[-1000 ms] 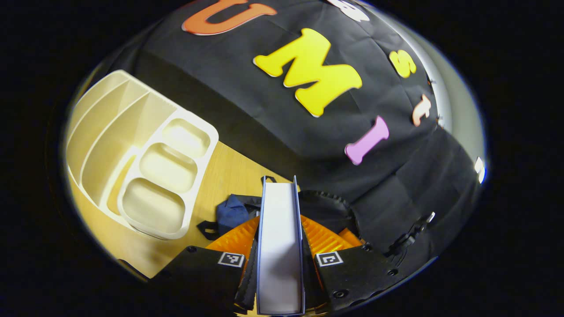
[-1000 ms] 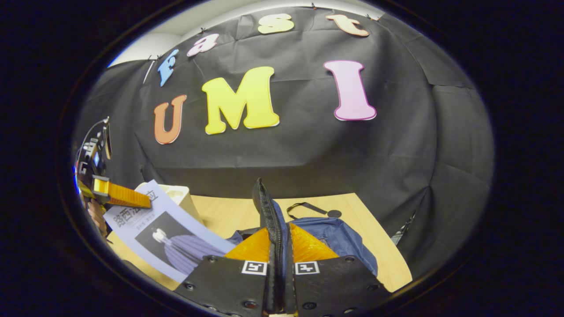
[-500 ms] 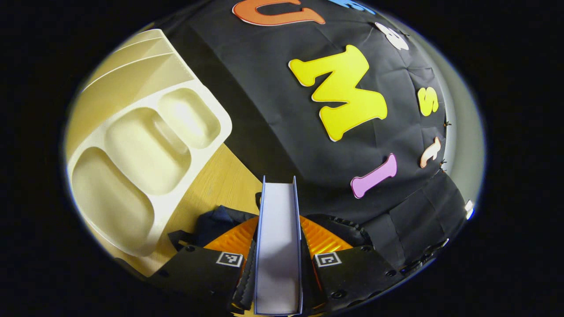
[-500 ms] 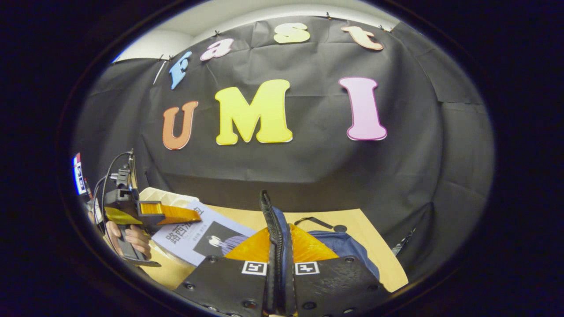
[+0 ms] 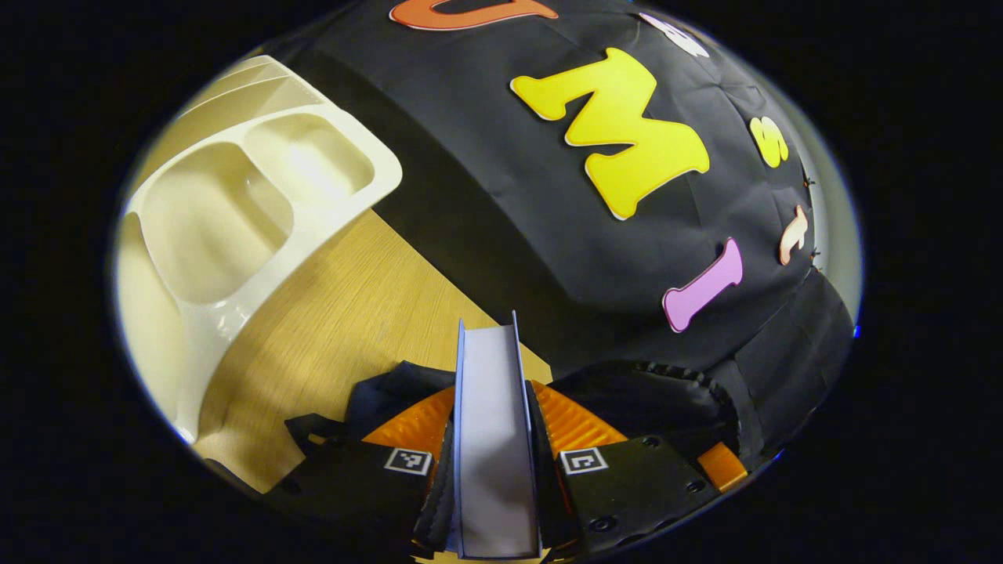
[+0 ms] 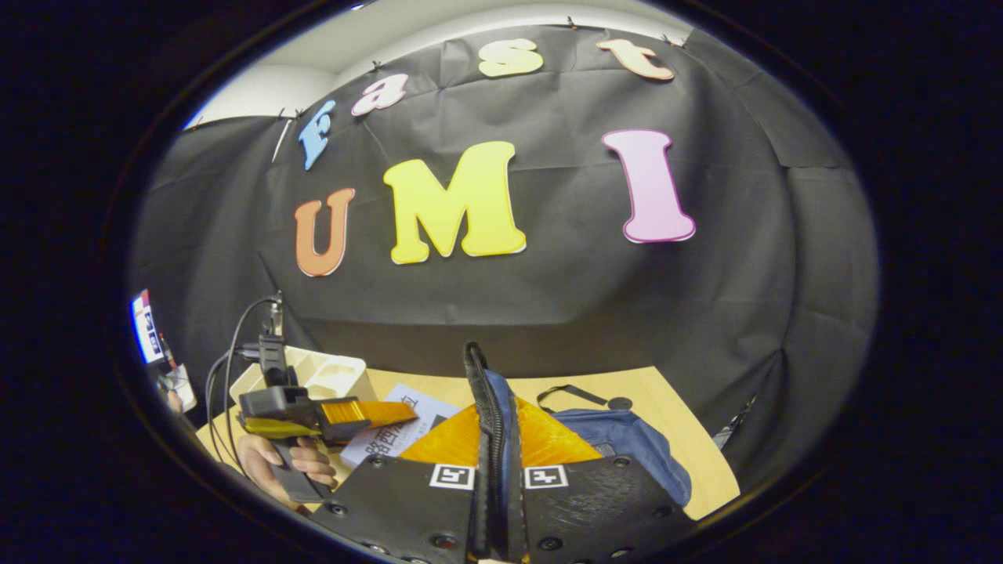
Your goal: Open the schoolbag, grab two books from the bookshelf and put them into the schoolbag.
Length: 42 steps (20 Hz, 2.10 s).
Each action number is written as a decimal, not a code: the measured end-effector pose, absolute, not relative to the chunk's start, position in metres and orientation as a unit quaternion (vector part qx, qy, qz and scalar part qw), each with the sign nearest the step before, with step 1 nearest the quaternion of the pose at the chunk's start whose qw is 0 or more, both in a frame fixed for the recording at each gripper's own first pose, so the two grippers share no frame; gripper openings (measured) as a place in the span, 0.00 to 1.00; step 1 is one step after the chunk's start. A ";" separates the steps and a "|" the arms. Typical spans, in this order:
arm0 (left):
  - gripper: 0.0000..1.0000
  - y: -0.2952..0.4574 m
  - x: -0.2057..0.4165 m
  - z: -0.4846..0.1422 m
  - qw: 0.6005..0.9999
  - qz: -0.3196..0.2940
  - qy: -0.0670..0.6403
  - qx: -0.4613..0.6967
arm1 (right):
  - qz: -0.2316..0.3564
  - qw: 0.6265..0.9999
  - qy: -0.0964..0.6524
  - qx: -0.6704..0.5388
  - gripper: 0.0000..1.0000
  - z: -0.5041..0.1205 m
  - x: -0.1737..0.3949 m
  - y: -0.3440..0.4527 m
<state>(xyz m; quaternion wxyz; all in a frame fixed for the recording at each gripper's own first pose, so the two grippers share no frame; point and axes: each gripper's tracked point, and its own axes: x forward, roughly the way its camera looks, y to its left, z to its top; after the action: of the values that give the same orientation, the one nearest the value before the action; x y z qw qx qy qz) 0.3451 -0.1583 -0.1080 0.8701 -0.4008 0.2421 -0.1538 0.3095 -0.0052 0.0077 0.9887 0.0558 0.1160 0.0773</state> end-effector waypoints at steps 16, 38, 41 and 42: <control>0.46 -0.255 0.364 -0.152 0.819 -0.224 0.236 -0.472 | 0.092 0.988 0.097 0.076 0.11 0.026 0.306 -0.005; 0.87 -0.231 0.357 -0.174 0.923 -0.186 0.235 -0.242 | 0.063 0.986 0.116 0.106 0.08 0.003 0.306 -0.029; 0.90 -0.214 0.346 -0.156 0.941 -0.176 0.221 -0.188 | 0.050 0.986 0.123 0.105 0.10 -0.006 0.305 -0.037; 0.90 -0.206 0.341 -0.149 0.945 -0.171 0.214 -0.177 | 0.043 0.985 0.128 0.108 0.08 -0.011 0.304 -0.041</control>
<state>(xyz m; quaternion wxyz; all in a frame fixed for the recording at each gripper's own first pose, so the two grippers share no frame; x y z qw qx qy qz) 0.3411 -0.2057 -0.1491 0.9454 -0.1772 0.2137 -0.1710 0.3042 -0.0414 -0.0111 0.9849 0.1078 0.1282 0.0433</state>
